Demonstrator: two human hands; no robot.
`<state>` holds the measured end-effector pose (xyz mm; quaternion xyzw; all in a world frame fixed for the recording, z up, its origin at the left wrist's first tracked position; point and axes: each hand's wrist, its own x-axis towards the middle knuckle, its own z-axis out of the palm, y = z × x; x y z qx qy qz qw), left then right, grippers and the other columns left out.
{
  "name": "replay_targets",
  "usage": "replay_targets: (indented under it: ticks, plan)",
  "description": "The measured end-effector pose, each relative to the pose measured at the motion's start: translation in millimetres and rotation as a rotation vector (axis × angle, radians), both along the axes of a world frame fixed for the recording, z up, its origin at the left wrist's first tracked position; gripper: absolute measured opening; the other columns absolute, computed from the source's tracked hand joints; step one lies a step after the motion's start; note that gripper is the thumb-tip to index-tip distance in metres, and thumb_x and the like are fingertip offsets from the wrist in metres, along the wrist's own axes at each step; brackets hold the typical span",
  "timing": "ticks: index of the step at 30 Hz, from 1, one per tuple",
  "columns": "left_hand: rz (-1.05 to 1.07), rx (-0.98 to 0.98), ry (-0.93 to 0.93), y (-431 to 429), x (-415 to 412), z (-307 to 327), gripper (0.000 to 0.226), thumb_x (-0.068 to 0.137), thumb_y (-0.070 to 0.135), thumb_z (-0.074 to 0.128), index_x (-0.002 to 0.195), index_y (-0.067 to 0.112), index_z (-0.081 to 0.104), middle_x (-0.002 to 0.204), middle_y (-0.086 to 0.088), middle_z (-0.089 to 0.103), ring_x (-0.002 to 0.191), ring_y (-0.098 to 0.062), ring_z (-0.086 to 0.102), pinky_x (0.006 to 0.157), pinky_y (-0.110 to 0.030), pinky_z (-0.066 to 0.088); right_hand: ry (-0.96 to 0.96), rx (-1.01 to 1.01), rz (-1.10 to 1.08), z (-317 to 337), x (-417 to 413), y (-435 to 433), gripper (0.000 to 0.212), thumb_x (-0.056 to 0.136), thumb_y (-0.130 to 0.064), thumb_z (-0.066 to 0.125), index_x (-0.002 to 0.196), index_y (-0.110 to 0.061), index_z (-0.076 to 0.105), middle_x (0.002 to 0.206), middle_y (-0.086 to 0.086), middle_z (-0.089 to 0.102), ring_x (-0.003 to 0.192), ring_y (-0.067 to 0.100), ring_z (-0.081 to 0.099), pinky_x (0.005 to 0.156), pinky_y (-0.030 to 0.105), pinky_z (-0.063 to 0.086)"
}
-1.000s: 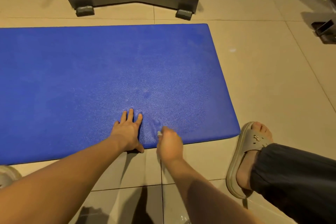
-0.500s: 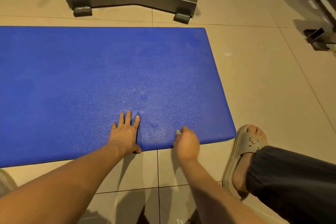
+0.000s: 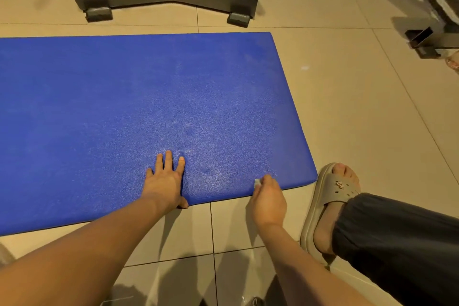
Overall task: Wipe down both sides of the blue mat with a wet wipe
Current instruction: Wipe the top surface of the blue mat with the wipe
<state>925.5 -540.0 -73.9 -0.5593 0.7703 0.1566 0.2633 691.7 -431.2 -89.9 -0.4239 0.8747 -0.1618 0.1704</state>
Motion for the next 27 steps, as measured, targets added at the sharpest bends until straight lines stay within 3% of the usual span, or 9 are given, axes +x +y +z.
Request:
replay_targets:
  ticks: [3, 7, 10, 14, 18, 20, 24, 27]
  plan:
    - [0.0, 0.002, -0.008, 0, -1, 0, 0.137, 0.068, 0.068, 0.08, 0.161, 0.02, -0.01, 0.166, -0.016, -0.016, 0.153, -0.041, -0.012, 0.123, -0.056, 0.019, -0.043, 0.005, 0.186, -1, 57, -4, 0.017, 0.104, -0.026, 0.047, 0.103, -0.014, 0.06, 0.1, 0.007, 0.065, 0.09, 0.027, 0.065, 0.075, 0.039, 0.051]
    - [0.007, 0.009, 0.002, 0, 0, 0, 0.136, 0.069, 0.068, 0.079, 0.161, 0.021, -0.01, 0.166, -0.015, -0.016, 0.153, -0.04, -0.012, 0.122, -0.056, 0.019, -0.044, -0.017, 0.483, -4, 104, -3, 0.005, 0.093, -0.024, 0.063, 0.093, -0.021, 0.059, 0.088, 0.002, 0.065, 0.077, 0.025, 0.067, 0.061, 0.035, 0.05]
    - [0.003, 0.009, 0.006, 0, 1, -1, 0.137, 0.068, 0.068, 0.08, 0.16, 0.021, -0.01, 0.166, -0.016, -0.016, 0.153, -0.04, -0.012, 0.123, -0.056, 0.018, -0.021, 0.009, 0.435, -10, 62, 2, 0.007, 0.099, -0.026, 0.055, 0.098, -0.02, 0.059, 0.095, 0.002, 0.065, 0.084, 0.027, 0.065, 0.068, 0.038, 0.049]
    - [-0.001, -0.001, -0.004, 0, 0, -1, 0.137, 0.069, 0.069, 0.079, 0.16, 0.022, -0.011, 0.166, -0.016, -0.016, 0.153, -0.04, -0.012, 0.123, -0.056, 0.018, -0.014, 0.01, 0.082, -8, -9, 17, 0.007, 0.092, -0.017, 0.058, 0.095, -0.021, 0.053, 0.096, 0.001, 0.064, 0.085, 0.027, 0.062, 0.066, 0.036, 0.047]
    - [0.002, -0.006, -0.016, 0, -1, -2, 0.136, 0.069, 0.068, 0.079, 0.16, 0.021, -0.011, 0.166, -0.015, -0.016, 0.153, -0.041, -0.012, 0.123, -0.057, 0.017, -0.057, -0.003, -0.047, -7, -7, 15, 0.006, 0.094, -0.019, 0.058, 0.093, -0.022, 0.052, 0.091, 0.001, 0.065, 0.08, 0.026, 0.064, 0.066, 0.034, 0.05]
    - [0.006, 0.0, -0.015, 0, -2, -2, 0.136, 0.069, 0.067, 0.079, 0.16, 0.022, -0.011, 0.166, -0.015, -0.017, 0.153, -0.04, -0.013, 0.123, -0.056, 0.017, -0.085, -0.036, 0.028, -8, 26, 8, 0.002, 0.096, -0.02, 0.058, 0.098, -0.018, 0.059, 0.095, 0.002, 0.066, 0.084, 0.025, 0.065, 0.069, 0.032, 0.046]
    - [0.02, 0.003, 0.002, 1, 0, -3, 0.136, 0.069, 0.067, 0.079, 0.16, 0.023, -0.011, 0.166, -0.014, -0.018, 0.153, -0.038, -0.014, 0.123, -0.055, 0.016, -0.106, -0.027, 0.412, -5, 86, -1, 0.009, 0.098, -0.023, 0.051, 0.1, -0.02, 0.06, 0.1, 0.002, 0.063, 0.089, 0.024, 0.063, 0.073, 0.037, 0.049]
    - [0.025, 0.005, 0.015, 2, 1, -3, 0.136, 0.068, 0.067, 0.08, 0.16, 0.024, -0.011, 0.166, -0.014, -0.019, 0.153, -0.037, -0.015, 0.124, -0.054, 0.014, -0.057, -0.018, 0.433, -8, 60, 1, 0.009, 0.097, -0.023, 0.053, 0.102, -0.021, 0.061, 0.1, 0.002, 0.064, 0.088, 0.025, 0.063, 0.072, 0.037, 0.05]
